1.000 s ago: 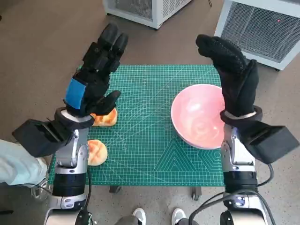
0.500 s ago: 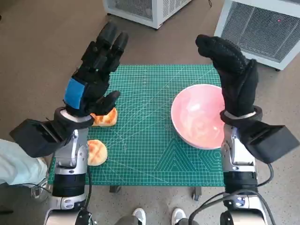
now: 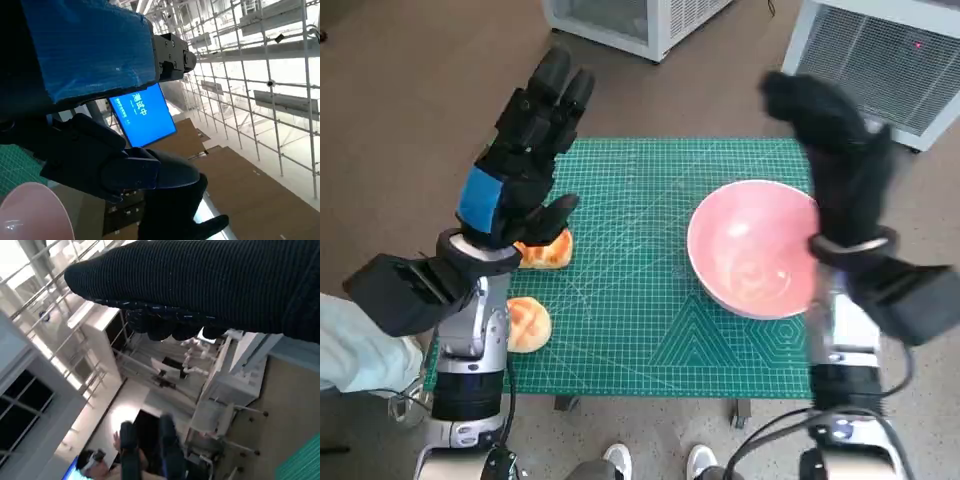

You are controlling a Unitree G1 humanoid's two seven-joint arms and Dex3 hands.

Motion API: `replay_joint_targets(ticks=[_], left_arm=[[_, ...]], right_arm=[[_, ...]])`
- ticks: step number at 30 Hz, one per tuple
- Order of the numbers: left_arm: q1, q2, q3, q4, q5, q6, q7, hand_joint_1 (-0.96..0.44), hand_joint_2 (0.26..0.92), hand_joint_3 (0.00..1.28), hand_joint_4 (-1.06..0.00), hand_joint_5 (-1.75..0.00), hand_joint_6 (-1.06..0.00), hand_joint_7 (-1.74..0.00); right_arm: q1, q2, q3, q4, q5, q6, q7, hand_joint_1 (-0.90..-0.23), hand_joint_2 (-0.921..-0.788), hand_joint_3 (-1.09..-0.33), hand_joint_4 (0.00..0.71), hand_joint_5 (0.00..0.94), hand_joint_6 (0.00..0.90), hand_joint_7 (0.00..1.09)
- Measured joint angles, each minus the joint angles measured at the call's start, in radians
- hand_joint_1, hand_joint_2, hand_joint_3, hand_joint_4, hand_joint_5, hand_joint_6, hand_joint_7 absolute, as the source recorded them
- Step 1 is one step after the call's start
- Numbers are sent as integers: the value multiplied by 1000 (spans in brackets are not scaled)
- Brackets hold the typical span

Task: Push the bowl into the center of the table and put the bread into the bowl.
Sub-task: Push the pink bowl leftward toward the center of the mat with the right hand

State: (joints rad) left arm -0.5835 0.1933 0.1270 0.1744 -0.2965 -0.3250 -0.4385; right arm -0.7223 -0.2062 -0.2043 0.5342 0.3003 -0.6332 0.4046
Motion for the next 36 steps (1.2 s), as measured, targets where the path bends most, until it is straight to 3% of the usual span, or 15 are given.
replay_joint_targets(ticks=[6, 17, 24, 29, 36], left_arm=[[0, 0, -1, 0, 4, 0, 2, -731, 921, 343, -134, -1, -159, -42], [1, 3, 6, 6, 5, -6, 2, -735, 921, 346, -139, -3, -159, -44], [1, 3, 6, 19, 11, -16, 2, -738, 921, 348, -142, -4, -159, -45], [1, 3, 5, 22, 12, -18, 3, -737, 921, 349, -140, -3, -159, -46], [1, 4, 7, 22, 12, -18, 3, -738, 921, 349, -139, -2, -158, -47]], right_arm=[[-33, -60, -64, 160, 8, -66, 3, -736, -921, -727, 213, 4, 141, 299], [-48, -148, -132, 413, -70, -159, -152, -686, -921, -873, 177, 2, 101, 306], [-50, -152, -158, 559, -71, -168, -213, -692, -921, -894, 193, 10, 126, 331], [-51, -141, -175, 636, -63, -150, -212, -718, -921, -885, 209, 15, 141, 338], [-53, -115, -200, 692, -42, -91, -202, -692, -921, -886, 223, 17, 167, 345]])
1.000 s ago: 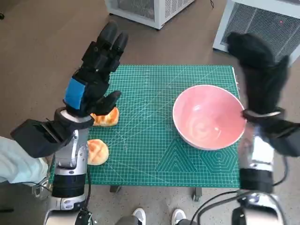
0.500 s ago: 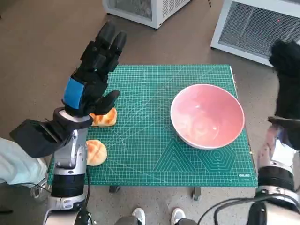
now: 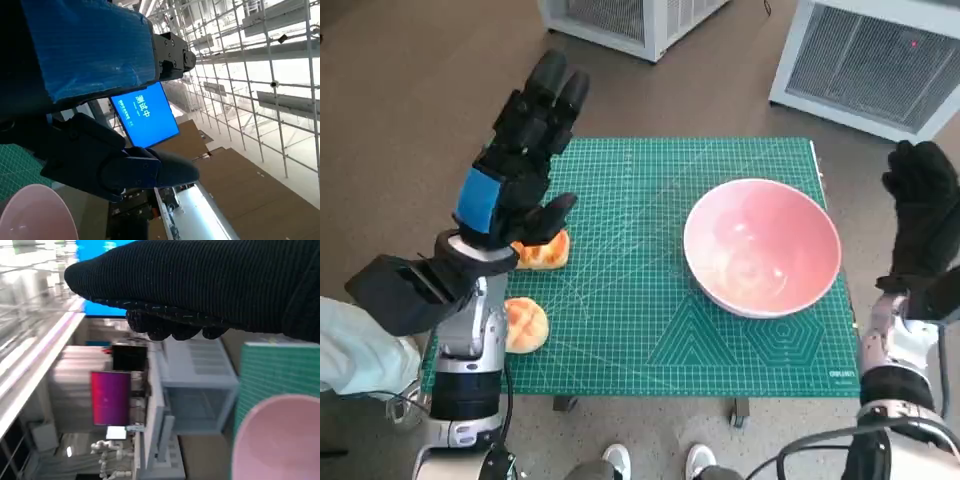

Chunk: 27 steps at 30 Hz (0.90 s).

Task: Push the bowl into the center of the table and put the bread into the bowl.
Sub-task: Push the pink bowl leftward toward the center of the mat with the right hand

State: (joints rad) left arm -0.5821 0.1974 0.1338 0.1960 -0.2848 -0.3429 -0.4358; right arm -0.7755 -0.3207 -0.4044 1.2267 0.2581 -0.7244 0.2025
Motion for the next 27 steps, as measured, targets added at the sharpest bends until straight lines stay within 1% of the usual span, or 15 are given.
replay_joint_targets(ticks=[4, 7, 9, 11, 14, 15, 21, 27], left_arm=[[0, 1, 0, 0, 0, 0, 0, -738, 921, 348, -139, -2, -158, -47], [0, 1, 0, 0, 0, 0, 0, -738, 921, 348, -140, -2, -158, -48], [2, 5, 3, 0, -1, -1, -3, -738, 921, 347, -140, -2, -159, -48], [5, 11, 6, -1, -2, -3, -7, -739, 921, 346, -141, -2, -159, -49], [11, 15, 8, -3, -2, -7, -11, -741, 921, 344, -141, -2, -157, -48], [14, 16, 8, -4, -2, -8, -11, -742, 921, 343, -142, -2, -157, -48], [32, 30, 16, -20, -2, -15, -11, -744, 921, 339, -140, -1, -157, -47], [55, 42, 30, -44, -2, -16, -8, -740, 921, 330, -138, 0, -158, -46]], right_arm=[[0, 14, -5, 11, 3, 13, 0, -689, -921, -887, 225, 16, 171, 342], [-1, 15, -7, 12, 3, 15, 0, -684, -921, -888, 225, 15, 172, 340], [-8, 21, -6, 22, 3, 41, -2, -672, -921, -889, 225, 13, 172, 335], [-14, 34, -6, 36, 3, 75, -2, -667, -921, -886, 225, 12, 171, 330], [-13, 65, -6, 52, 3, 111, -2, -661, -921, -883, 224, 10, 169, 322], [-13, 77, -7, 57, 3, 123, -2, -659, -921, -884, 226, 8, 176, 304], [-14, 127, -6, 71, 1, 160, -3, -653, -921, -893, 232, 4, 191, 268], [-27, 161, -5, 74, -1, 188, -3, -648, -921, -911, 233, 3, 204, 258]])
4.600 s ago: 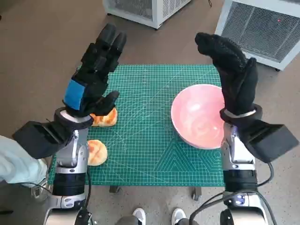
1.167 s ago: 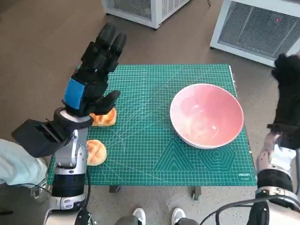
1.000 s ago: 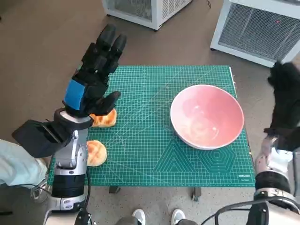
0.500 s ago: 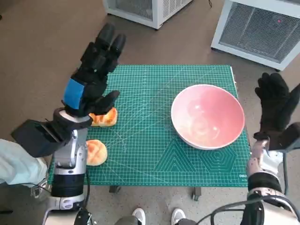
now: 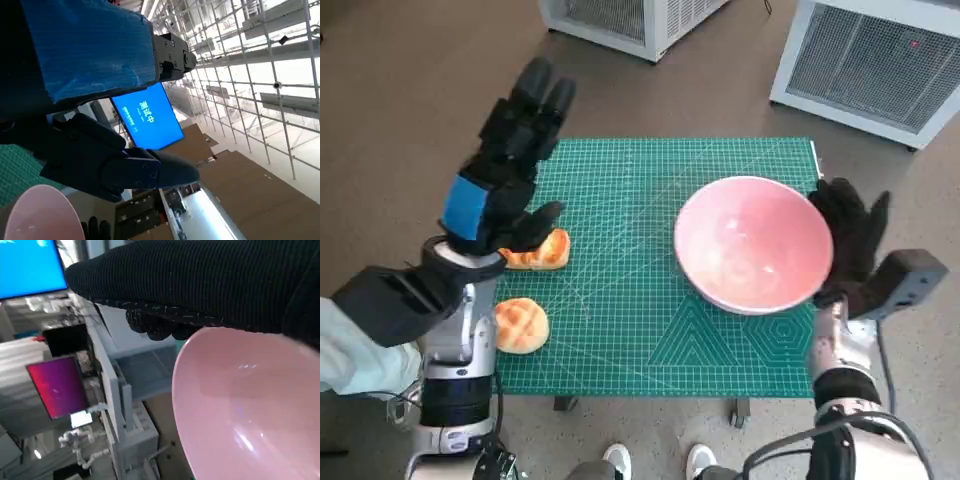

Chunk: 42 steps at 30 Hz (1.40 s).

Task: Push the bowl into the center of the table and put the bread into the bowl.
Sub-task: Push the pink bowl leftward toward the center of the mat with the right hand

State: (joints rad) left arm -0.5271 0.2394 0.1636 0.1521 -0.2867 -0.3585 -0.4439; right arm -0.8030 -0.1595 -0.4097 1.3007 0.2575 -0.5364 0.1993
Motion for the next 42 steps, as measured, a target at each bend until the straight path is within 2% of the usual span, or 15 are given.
replay_joint_targets(ticks=[9, 18, 27, 31, 42], left_arm=[[36, 15, 11, -41, 1, 0, 4, -731, 921, 322, -139, -1, -153, -40], [87, 32, 23, -109, 0, 20, 26, -725, 921, 321, -134, 0, -153, -37], [134, 38, 43, -176, -5, 68, 49, -723, 921, 324, -127, 0, -166, -41], [148, 39, 50, -196, -5, 76, 61, -723, 921, 325, -125, 0, -166, -41], [165, 38, 51, -236, -2, 101, 91, -713, 921, 323, -122, 0, -155, -34]], right_arm=[[-37, 57, 1, 1, -7, 35, -2, -644, -921, -922, 238, 4, 220, 254], [-77, 96, -4, 1, -6, 59, 3, -627, -921, -900, 235, 2, 222, 249], [-111, 132, 1, 2, -15, 76, 10, -623, -921, -914, 230, 0, 214, 237], [-117, 139, 4, 5, -26, 82, 10, -623, -921, -922, 226, 0, 214, 232], [-124, 150, 8, 8, -30, 104, 11, -620, -921, -905, 227, 2, 214, 220]])
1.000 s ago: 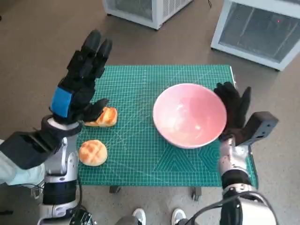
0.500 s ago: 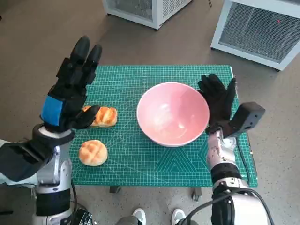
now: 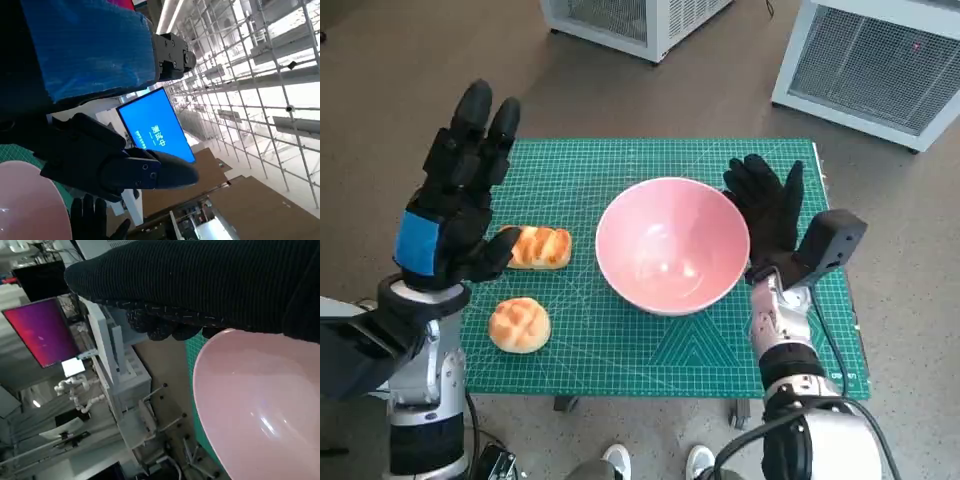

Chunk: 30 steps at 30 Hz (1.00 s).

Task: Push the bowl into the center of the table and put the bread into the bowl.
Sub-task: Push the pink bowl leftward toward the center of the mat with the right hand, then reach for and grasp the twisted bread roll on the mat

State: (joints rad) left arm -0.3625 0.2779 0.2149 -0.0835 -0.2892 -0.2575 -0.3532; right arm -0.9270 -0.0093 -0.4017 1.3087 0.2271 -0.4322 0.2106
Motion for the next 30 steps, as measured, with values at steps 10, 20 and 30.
replay_joint_targets(ticks=[10, 20, 30], left_arm=[[3, -2, -3, 0, 11, -3, 7, -711, 921, 320, -114, 0, -154, -32], [-28, -16, -28, 79, 15, -23, 1, -718, 921, 316, -114, -2, -176, -41], [-113, -35, -71, 152, 19, -56, -17, -728, 921, 305, -119, -4, -171, -36]], right_arm=[[-8, -32, 17, -2, -25, -6, 0, -605, -921, -902, 225, 1, 211, 209], [-26, -83, 66, -72, -66, -179, 44, -692, -921, -835, 211, 0, 213, 208], [-22, -95, 108, -240, -47, -366, 186, -694, -921, -781, 213, 2, 207, 223]])
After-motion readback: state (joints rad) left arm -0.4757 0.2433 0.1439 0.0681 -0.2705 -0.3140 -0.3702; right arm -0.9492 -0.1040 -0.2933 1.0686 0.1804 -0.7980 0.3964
